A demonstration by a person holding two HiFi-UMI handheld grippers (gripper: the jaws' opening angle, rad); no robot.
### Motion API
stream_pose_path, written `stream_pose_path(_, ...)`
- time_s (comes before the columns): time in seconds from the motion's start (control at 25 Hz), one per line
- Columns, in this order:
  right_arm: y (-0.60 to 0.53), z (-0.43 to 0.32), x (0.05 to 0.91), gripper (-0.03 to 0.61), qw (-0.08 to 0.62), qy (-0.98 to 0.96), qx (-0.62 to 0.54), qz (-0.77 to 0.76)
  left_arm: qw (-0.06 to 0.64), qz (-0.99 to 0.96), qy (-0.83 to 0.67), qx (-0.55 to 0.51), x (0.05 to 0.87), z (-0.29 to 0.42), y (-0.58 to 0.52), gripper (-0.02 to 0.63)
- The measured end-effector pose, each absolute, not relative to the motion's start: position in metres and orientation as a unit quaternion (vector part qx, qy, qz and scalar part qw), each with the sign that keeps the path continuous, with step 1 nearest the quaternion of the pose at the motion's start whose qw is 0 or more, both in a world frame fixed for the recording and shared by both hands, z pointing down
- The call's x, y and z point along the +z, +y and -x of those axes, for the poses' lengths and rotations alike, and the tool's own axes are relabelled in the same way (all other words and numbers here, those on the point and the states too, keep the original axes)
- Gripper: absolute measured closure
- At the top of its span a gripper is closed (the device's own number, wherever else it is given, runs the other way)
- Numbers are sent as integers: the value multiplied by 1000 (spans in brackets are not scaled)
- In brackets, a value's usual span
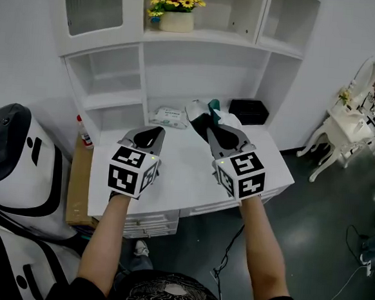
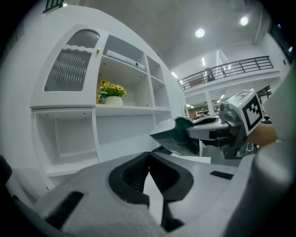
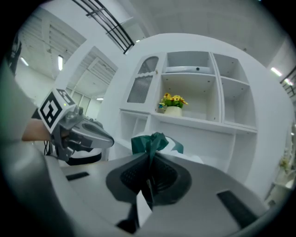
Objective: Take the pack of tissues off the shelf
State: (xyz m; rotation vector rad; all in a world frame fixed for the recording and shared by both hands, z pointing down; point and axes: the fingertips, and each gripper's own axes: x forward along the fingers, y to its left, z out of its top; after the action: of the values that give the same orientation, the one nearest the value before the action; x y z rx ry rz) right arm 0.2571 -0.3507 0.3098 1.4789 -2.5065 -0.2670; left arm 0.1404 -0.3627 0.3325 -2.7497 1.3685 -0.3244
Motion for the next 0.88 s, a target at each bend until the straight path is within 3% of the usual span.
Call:
stream_pose_path(0.36, -296, -307, 315, 571, 58, -829, -38, -555, 24, 904, 416, -94, 336, -174, -326, 607)
stream_pose_path(0.88, -261, -327, 329, 571, 54, -816, -19, -575, 21, 917, 385, -98, 350, -202, -292, 607)
